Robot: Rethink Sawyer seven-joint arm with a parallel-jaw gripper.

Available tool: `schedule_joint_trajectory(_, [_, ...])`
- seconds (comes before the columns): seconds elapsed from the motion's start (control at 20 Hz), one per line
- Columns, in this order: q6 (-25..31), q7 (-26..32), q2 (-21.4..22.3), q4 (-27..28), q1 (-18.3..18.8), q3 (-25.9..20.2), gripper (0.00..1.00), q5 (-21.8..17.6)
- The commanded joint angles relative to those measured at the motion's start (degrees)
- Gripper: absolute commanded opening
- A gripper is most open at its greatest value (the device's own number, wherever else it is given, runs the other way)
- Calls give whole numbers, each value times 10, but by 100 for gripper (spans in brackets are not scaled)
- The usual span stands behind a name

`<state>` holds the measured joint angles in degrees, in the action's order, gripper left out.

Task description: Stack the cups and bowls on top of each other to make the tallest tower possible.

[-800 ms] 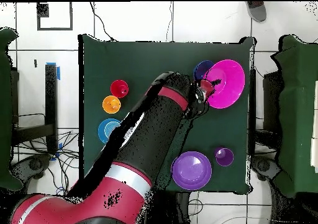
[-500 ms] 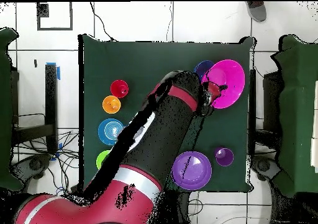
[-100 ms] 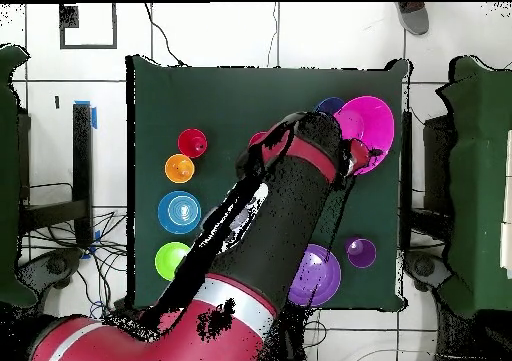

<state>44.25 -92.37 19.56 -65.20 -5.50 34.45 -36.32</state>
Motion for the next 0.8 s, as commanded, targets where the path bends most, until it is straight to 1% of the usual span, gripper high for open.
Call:
schedule_joint_trajectory(0.05, [39, -25, -5, 1, 2, -70, 100, 33])
schedule_joint_trajectory(0.3, [25, -47, 3, -9, 4, -85, 100, 54])
schedule_joint_trajectory(0.4, [28, -53, 6, -9, 4, -90, 100, 65])
schedule_joint_trajectory(0.6, [23, -63, 12, -10, 10, -103, 100, 94])
schedule_joint_trajectory(0.8, [30, -68, 12, -6, 12, -111, 100, 124])
